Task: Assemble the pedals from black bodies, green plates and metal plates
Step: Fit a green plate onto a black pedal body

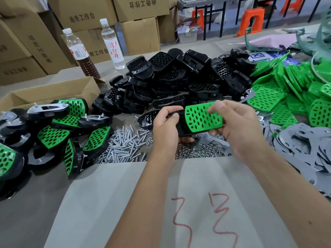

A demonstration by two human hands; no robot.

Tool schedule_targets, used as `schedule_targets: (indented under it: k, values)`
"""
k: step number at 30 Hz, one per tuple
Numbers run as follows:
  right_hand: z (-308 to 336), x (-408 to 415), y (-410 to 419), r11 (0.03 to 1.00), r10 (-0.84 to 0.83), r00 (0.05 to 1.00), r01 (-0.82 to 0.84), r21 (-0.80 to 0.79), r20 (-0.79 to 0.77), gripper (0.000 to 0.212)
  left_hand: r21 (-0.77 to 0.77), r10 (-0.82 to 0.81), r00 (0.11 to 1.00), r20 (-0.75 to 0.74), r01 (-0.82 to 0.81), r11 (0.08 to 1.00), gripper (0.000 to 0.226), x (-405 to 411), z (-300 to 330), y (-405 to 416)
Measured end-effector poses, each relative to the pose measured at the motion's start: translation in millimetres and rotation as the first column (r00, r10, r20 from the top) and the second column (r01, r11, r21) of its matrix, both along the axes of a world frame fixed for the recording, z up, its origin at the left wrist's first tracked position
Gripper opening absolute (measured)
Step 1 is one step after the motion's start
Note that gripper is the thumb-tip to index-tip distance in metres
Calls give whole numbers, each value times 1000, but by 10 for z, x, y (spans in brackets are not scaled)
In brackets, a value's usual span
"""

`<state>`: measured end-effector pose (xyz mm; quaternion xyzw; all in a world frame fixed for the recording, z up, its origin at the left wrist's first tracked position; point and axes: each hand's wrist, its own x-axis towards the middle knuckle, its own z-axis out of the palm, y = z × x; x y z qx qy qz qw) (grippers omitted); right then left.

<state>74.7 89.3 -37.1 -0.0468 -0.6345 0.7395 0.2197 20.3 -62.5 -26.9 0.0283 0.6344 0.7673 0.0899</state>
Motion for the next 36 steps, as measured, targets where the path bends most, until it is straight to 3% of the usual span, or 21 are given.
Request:
schedule_targets:
  k: [2, 6, 16, 30, 33, 36]
  values:
    - [-43, -14, 1, 984, -109, 994, 111, 140, -23, 13, 0, -6, 1000, -4, 6, 1000, 25, 6, -3, -1]
    - [-57, -37, -68, 973, -142, 986, 155, 168, -88, 28, 1, -16, 1000, -13, 16, 1000, 24, 17, -16, 2]
    - [-47, -96, -245, 863, -327, 945, 299, 407, -1, 33, -24, -18, 999, -41, 18, 1000, 25, 12, -57, 1]
    - [-12, -116, -287, 790, -404, 914, 366, 491, -31, 31, 34, 6, 1000, 12, -7, 999, 25, 8, -65, -27]
    - [10, -131, -322, 766, -405, 913, 363, 530, -39, 33, -58, 0, 999, -51, -3, 998, 11, -6, -107, -38]
    - [28, -119, -345, 751, -423, 906, 373, 545, -37, 32, -169, -17, 986, -166, -11, 986, 34, -13, -151, -39]
